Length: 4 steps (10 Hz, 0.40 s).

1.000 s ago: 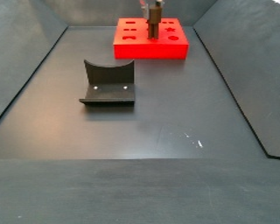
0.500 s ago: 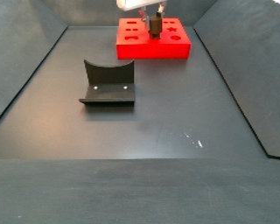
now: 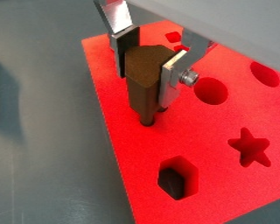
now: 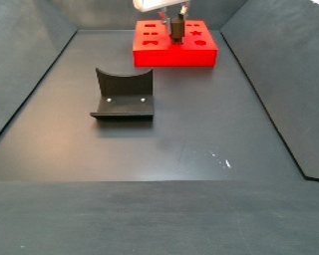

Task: Insert the 3 prong object.

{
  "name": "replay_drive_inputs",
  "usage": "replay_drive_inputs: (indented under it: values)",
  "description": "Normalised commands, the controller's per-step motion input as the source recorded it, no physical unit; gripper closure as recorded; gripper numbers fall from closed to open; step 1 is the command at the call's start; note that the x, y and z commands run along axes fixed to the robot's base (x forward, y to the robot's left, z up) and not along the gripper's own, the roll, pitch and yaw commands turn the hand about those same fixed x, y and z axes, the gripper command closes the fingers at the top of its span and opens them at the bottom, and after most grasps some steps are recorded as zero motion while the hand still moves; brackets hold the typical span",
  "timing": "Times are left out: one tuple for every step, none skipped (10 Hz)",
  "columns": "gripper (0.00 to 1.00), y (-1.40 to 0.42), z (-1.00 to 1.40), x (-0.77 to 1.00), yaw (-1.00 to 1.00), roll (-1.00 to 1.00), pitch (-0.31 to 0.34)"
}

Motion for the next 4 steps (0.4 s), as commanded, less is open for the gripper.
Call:
replay_drive_inputs:
  values:
    - [1.00,0.00,0.00,0.00,0.00,0.00,0.021]
    - [1.00,0.00,0.00,0.00,0.00,0.01,0.000]
    - [1.00,0.00,0.00,0.00,0.00,0.04,0.000]
    - [1.00,0.00,0.00,0.00,0.00,0.03,0.000]
